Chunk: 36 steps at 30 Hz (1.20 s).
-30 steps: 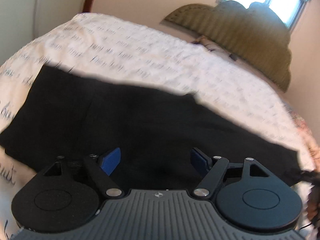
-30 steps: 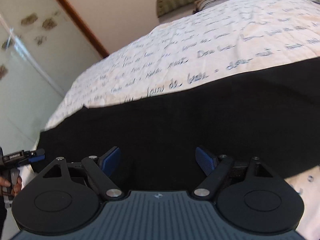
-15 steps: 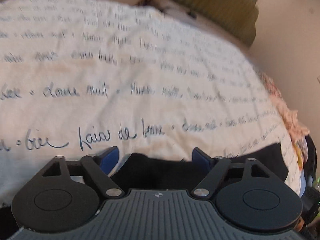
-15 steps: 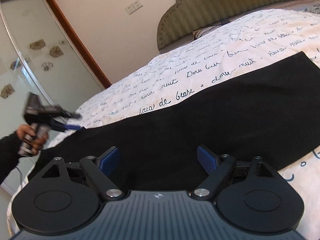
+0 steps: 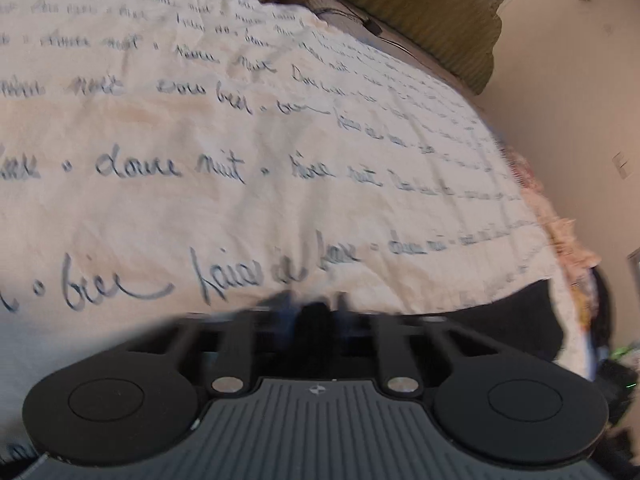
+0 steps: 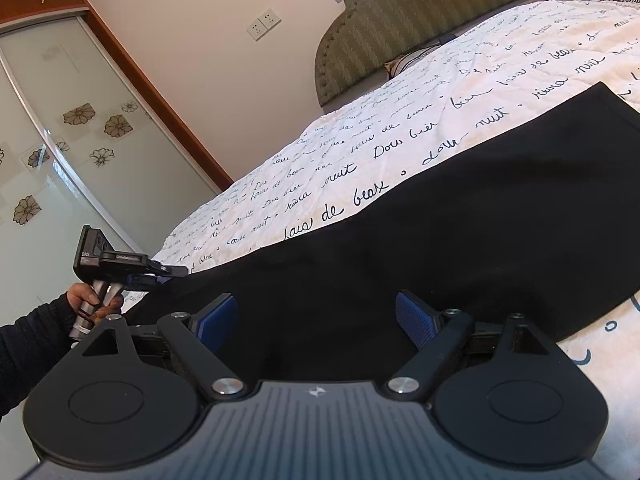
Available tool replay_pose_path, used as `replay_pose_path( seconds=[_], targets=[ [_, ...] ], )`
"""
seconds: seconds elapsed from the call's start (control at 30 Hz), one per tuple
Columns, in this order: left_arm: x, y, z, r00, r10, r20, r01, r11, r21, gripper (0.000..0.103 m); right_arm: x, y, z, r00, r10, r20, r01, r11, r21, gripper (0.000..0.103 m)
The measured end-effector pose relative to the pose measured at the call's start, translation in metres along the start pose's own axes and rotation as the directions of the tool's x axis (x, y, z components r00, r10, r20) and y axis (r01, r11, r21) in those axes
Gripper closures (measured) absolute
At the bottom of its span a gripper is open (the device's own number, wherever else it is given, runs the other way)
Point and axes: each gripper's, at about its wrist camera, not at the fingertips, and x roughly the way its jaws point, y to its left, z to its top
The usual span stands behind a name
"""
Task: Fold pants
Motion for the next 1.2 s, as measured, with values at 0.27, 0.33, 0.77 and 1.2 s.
replay_pose_path(
  seconds=[0.27, 0.33, 0.77, 1.2],
  targets=[
    [-0.020, -0.021, -0.006, 0.992, 0.035, 0.125, -0.049, 0.993, 0.111, 0.097, 0.000, 0.003, -0.001, 1.000, -0.008, -0.004, 0.008, 1.000, -0.010, 0.015],
    [-0.003, -0.012, -0.017, 0.992, 0.091, 0.082, -0.099, 0.990, 0.098, 0.096, 0.000, 0.002, -0.001, 1.000, -0.006, -0.004, 0.006, 1.000, -0.009, 0.015],
    [-0.043, -0.044, -0.048, 0.937, 0.176, 0.302, -0.176, 0.984, -0.028, 0.066, -0.024, -0.009, 0.009, 1.000, -0.024, 0.012, 0.022, 0.986, 0.168, 0.015],
    [-0.072, -0.183, -0.154, 0.922, 0.087, 0.377, -0.061, 0.995, -0.082, 0.034, -0.121, -0.118, 0.035, 0.949, -0.300, 0.099, 0.183, 0.777, 0.602, 0.015]
  ],
)
